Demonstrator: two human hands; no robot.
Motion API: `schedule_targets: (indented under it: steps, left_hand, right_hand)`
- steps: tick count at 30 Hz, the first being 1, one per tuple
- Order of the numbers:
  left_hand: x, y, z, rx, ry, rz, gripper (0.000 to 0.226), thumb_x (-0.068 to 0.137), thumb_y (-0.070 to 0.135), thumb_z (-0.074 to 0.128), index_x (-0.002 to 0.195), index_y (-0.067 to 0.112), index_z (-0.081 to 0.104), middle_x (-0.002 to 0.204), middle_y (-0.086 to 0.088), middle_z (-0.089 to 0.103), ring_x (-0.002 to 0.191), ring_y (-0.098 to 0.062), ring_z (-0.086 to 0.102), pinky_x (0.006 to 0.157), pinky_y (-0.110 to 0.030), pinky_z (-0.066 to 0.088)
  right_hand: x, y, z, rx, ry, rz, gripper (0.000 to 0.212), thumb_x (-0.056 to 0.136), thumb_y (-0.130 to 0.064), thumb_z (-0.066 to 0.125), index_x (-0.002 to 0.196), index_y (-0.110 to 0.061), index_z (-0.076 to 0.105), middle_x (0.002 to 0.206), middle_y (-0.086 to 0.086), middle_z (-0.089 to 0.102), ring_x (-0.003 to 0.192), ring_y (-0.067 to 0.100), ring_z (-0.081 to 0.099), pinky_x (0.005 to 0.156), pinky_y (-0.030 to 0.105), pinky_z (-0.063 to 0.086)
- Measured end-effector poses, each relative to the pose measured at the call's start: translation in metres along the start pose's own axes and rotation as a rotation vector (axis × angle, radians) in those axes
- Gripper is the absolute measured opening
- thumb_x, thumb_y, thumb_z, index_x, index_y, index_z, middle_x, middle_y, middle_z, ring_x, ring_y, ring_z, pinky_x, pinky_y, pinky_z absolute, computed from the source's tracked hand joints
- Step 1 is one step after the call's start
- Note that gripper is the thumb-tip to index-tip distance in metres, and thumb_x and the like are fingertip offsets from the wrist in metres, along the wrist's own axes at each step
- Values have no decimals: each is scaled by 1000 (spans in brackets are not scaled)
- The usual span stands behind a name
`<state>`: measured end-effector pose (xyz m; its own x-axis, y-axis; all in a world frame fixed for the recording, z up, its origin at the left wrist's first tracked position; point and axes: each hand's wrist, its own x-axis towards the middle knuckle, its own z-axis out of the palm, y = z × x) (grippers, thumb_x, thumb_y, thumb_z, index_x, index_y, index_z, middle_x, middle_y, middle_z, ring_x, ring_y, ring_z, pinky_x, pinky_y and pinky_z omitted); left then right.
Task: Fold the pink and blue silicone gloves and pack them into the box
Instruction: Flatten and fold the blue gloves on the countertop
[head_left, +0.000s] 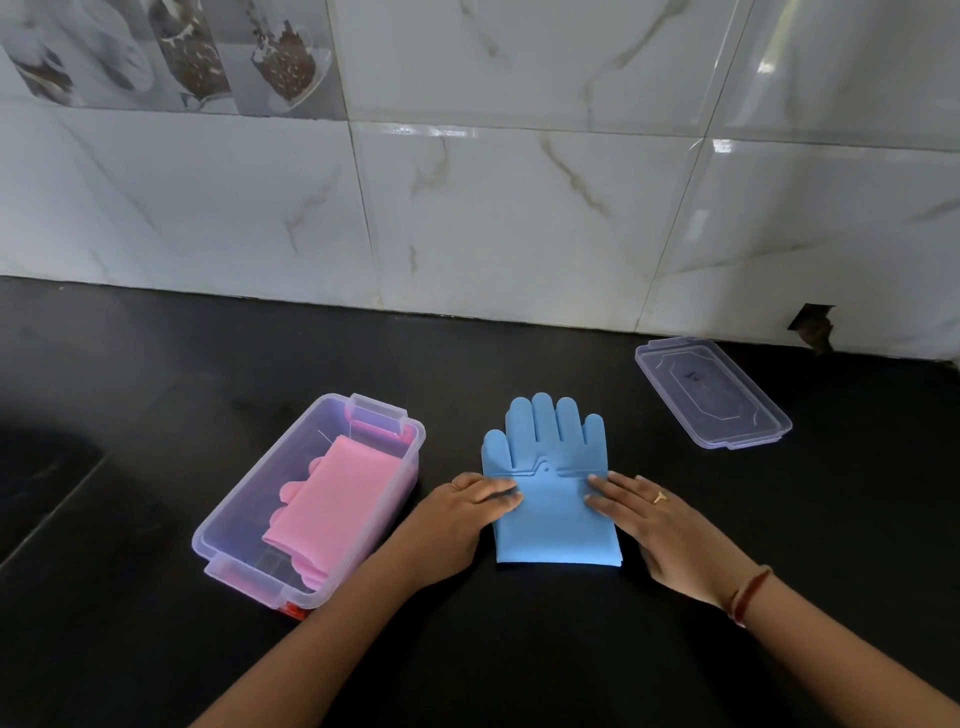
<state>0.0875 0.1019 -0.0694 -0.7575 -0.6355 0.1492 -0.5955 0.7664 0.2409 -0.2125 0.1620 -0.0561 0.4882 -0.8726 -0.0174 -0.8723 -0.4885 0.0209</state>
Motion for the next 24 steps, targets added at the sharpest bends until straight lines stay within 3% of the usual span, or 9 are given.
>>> schedule_targets:
  steps: [2, 4, 7, 9, 12, 16, 18, 20, 24]
  left_hand:
    - [0, 0, 1, 23, -11, -8, 58, 88, 21, 44, 145, 23, 35, 152, 3, 33, 138, -19, 29, 115, -29, 22]
    - [0, -3, 1, -7, -82, -45, 62, 91, 39, 41, 149, 28, 22, 157, 7, 22, 143, -13, 18, 118, -27, 11]
    - [-1, -8, 0, -17, -161, -79, 67, 93, 52, 37, 151, 31, 10, 158, 10, 15, 145, -8, 11, 114, -22, -1]
    - [-1, -6, 1, 1, -154, -94, 63, 95, 51, 33, 150, 32, 12, 158, 12, 16, 144, -8, 13, 117, -25, 4]
    - [3, 4, 6, -45, 2, -177, 49, 95, 41, 30, 143, 31, 33, 150, 13, 36, 136, -9, 30, 112, -30, 22]
    - [25, 23, 9, -166, 326, -419, 31, 97, 28, 38, 103, 14, 65, 101, -4, 68, 91, -16, 57, 78, -30, 44]
    - [39, 29, 9, -171, 412, -518, 30, 99, 28, 41, 83, 14, 63, 79, -2, 65, 74, -14, 55, 62, -27, 45]
    - [52, 30, 6, -167, 415, -595, 39, 99, 35, 36, 71, 18, 57, 66, 3, 59, 67, -12, 53, 55, -27, 44]
    - [71, 20, 2, -173, 332, -742, 47, 101, 41, 25, 70, 19, 54, 63, 5, 54, 64, -15, 58, 55, -28, 41]
  right_hand:
    - [5, 7, -4, -24, -12, -37, 68, 90, -20, 55, 148, -30, 21, 155, -10, 9, 141, 8, 1, 113, 30, -6]
    - [11, 12, -9, 5, -2, -62, 58, 93, -30, 51, 146, -29, 28, 154, -9, 24, 142, 9, 16, 114, 29, 1]
    - [17, 18, -11, 96, -24, -48, 56, 95, -41, 45, 147, -31, 26, 152, -14, 27, 137, -2, 14, 112, 20, 4]
    - [17, 17, -9, 233, -4, 2, 52, 95, -37, 47, 144, -30, 32, 149, -17, 31, 134, -6, 15, 113, 17, 10]
    - [18, 10, -2, 499, 141, 98, 38, 96, -20, 50, 133, -27, 48, 138, -20, 42, 132, -3, 33, 112, 17, 25]
    - [20, -1, -3, 738, 165, 283, 32, 99, -23, 42, 129, -25, 51, 125, -13, 52, 119, -3, 47, 103, 14, 34]
    - [18, 0, -6, 678, 155, 213, 31, 99, -29, 37, 128, -27, 50, 120, -16, 52, 113, -10, 46, 97, 5, 33]
    - [15, 4, -7, 610, 118, 140, 36, 96, -34, 38, 129, -24, 50, 124, -14, 53, 113, -8, 46, 95, 1, 28]
    - [24, 4, -1, 546, 103, 252, 50, 88, -45, 53, 135, -28, 45, 122, -20, 47, 112, -3, 45, 95, 13, 31]
